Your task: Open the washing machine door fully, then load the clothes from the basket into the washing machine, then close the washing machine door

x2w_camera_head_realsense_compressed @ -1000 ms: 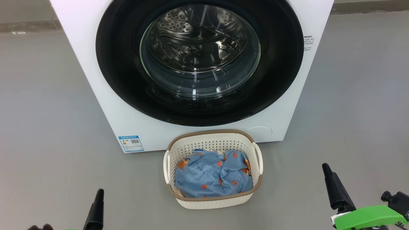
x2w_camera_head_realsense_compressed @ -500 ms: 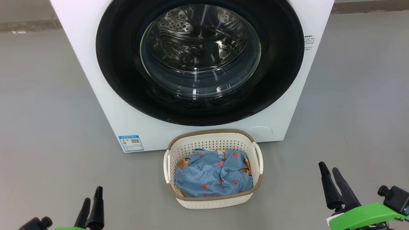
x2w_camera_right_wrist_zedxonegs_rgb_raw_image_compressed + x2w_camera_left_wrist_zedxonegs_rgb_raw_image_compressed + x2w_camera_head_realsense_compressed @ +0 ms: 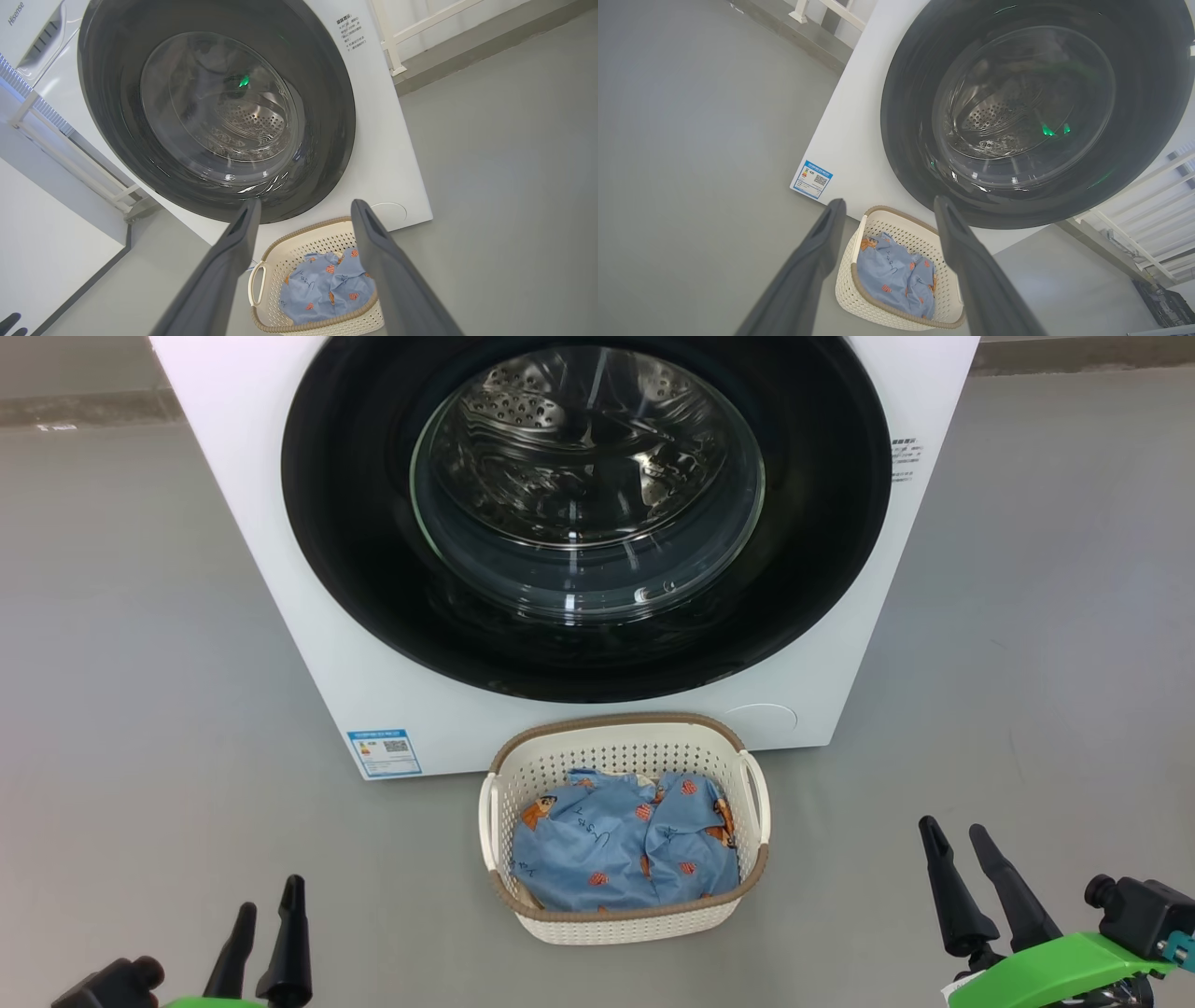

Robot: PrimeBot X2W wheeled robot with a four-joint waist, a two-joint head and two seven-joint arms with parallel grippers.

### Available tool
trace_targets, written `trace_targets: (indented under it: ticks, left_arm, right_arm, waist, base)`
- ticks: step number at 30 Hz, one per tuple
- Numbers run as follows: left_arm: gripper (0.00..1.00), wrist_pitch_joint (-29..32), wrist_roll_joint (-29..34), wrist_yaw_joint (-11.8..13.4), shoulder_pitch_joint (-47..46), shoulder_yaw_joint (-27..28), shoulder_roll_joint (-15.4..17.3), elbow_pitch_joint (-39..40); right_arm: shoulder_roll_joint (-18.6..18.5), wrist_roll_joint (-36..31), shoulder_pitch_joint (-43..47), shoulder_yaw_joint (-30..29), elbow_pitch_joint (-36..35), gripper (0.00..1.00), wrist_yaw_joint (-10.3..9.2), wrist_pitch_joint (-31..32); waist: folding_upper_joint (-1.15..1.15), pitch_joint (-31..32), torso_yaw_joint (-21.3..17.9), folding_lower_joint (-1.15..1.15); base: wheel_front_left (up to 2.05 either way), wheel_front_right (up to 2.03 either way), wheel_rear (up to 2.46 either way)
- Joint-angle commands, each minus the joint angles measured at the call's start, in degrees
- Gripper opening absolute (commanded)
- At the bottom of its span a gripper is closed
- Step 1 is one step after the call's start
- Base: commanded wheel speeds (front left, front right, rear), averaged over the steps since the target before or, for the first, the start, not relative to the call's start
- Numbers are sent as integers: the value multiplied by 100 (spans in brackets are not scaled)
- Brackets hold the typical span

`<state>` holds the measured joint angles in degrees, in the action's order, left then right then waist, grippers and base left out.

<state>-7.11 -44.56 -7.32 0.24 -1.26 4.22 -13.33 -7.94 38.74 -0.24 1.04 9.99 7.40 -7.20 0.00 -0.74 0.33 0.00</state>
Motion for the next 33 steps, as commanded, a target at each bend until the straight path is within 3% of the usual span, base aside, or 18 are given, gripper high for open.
trace_targets:
  ticks: [1, 33]
  left_arm:
    - [100, -74, 170, -10, -90, 112, 137, 179]
    - [100, -620, 2152, -15, -63, 113, 320, 331]
  right_arm:
    - [-119, -175, -161, 107, -160, 100, 6, -79]
    - [-273, -2211, -86, 261, -156, 100, 8, -615]
  waist:
    - [0, -3, -1, 0]
    - [0, -83, -5, 0]
  base:
    - [0, 0, 0]
    - [0, 0, 0]
